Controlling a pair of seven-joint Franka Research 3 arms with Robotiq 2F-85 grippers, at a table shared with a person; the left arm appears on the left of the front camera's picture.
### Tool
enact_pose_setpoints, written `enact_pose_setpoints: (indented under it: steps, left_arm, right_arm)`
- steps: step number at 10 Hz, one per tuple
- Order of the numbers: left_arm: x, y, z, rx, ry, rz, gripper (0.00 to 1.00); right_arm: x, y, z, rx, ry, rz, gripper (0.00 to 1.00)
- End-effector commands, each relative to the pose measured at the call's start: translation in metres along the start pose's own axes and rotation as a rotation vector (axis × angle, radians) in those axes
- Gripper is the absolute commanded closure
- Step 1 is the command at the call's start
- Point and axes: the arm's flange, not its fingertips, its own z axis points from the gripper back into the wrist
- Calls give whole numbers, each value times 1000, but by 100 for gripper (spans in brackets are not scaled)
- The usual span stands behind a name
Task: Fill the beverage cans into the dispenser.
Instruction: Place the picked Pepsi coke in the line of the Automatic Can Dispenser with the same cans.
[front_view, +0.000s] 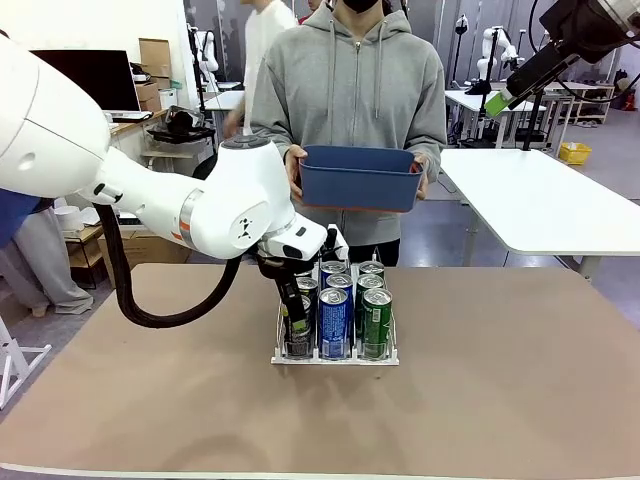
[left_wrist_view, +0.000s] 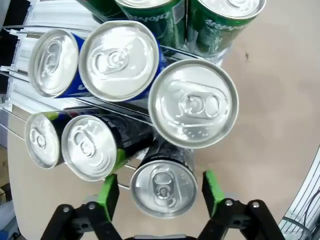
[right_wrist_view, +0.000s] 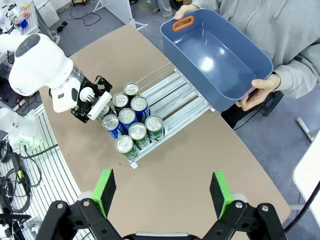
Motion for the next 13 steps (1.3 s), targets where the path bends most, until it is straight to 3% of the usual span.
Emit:
enact_pose_setpoints:
  steps: [1, 5, 6, 11, 13]
  left_arm:
    - [-2, -3, 19, 60, -4, 13, 0]
    - [-11, -29, 50, 134, -44, 38, 0]
    - [-3, -9, 41, 75, -35, 45, 0]
    - [-4, -14, 40, 74, -33, 44, 0]
    - [-22, 0, 61, -51, -67, 43, 0]
  right_arm:
    - [-1, 0, 0, 11, -5, -2, 0]
    - [-1, 0, 0, 11, -5, -2, 0]
    - [-1, 0, 0, 11, -5, -2, 0]
    - [-1, 0, 0, 11, -5, -2, 0]
    - [-1, 0, 0, 11, -5, -2, 0]
